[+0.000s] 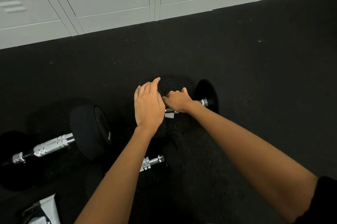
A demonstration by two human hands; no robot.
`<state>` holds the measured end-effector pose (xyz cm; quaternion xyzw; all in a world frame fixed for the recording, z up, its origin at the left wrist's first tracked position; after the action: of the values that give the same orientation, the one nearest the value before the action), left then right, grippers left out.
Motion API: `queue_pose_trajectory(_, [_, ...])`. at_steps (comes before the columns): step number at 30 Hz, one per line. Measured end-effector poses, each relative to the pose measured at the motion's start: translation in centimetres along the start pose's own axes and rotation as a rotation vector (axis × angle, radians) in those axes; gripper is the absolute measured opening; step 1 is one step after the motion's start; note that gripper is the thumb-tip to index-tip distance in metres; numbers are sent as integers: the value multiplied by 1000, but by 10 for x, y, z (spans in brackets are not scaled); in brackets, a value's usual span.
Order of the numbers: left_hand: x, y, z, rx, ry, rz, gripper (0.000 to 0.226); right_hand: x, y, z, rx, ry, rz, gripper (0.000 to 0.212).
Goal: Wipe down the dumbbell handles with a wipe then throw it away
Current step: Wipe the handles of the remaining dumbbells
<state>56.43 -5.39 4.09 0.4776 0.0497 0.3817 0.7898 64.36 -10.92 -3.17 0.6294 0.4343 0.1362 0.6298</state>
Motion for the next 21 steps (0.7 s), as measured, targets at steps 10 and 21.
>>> queue_pose_trajectory(10, [0,1,1,21,5,-8,42,-2,-10,8,353,-231,-77,42])
queue_pose_trajectory(21, [-1,3,3,30,4,-9,41,-81,9,-1,338,129,684,22])
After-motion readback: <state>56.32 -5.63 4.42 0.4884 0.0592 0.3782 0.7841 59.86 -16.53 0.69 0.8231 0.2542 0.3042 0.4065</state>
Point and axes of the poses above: each hand's wrist, its own x-axis towards the middle knuckle, its own y-axis out of the back of the hand, z = x × y, the point moved 9 cm from there along x, towards the middle knuckle, and after that the axes turned 11 degrees about z, right-handed, at the moved point
